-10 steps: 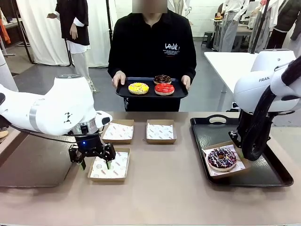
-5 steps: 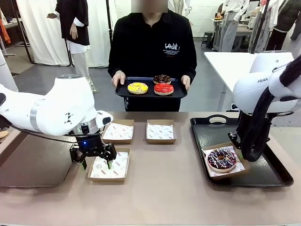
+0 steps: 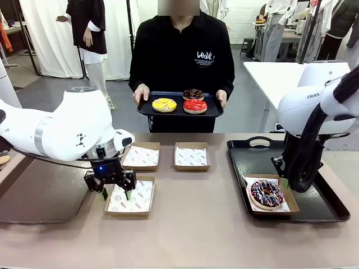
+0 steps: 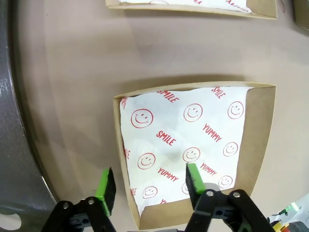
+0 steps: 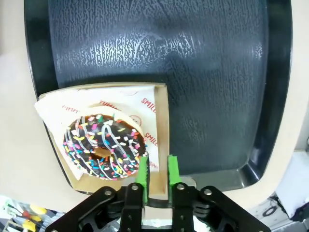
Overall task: Individually package the donuts and arrange them on the tray.
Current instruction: Place the picked Paper togo box on the Handle tray while simultaneously picking up another Paper togo box from the table with the other hand.
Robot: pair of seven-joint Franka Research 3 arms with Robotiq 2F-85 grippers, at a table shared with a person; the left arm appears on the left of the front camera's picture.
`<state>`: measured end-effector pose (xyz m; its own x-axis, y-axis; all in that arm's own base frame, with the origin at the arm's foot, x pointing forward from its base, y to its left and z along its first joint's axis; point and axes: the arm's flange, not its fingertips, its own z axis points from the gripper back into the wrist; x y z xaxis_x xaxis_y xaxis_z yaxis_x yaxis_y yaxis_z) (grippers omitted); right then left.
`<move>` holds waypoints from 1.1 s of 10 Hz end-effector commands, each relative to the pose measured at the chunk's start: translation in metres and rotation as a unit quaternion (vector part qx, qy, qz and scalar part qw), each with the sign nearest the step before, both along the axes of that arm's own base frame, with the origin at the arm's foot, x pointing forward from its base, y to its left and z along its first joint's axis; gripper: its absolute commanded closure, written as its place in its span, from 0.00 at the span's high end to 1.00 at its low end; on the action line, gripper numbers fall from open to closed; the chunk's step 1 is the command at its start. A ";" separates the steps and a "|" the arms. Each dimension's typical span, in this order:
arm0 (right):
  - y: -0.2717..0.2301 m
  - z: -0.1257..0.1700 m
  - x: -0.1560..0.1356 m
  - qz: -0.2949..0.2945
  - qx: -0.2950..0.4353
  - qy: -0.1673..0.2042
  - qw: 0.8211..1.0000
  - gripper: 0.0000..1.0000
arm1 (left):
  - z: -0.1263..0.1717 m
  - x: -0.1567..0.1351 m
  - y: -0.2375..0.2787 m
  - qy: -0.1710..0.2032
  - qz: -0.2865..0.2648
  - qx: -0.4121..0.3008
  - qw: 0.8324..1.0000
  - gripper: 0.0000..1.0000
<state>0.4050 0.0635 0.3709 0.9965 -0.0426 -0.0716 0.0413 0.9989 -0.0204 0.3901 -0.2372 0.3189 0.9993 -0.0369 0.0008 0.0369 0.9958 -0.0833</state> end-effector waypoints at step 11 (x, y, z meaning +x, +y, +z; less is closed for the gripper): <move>-0.010 0.018 -0.011 0.020 0.052 -0.006 0.998 1.00 | 0.000 -0.011 0.002 -0.049 -0.023 0.015 0.998 0.00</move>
<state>0.4035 0.0598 0.3810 0.9976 -0.0322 -0.0607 0.0343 0.9988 0.0340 0.3859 -0.2337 0.3192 0.9930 -0.0870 0.0801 0.0918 0.9941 -0.0584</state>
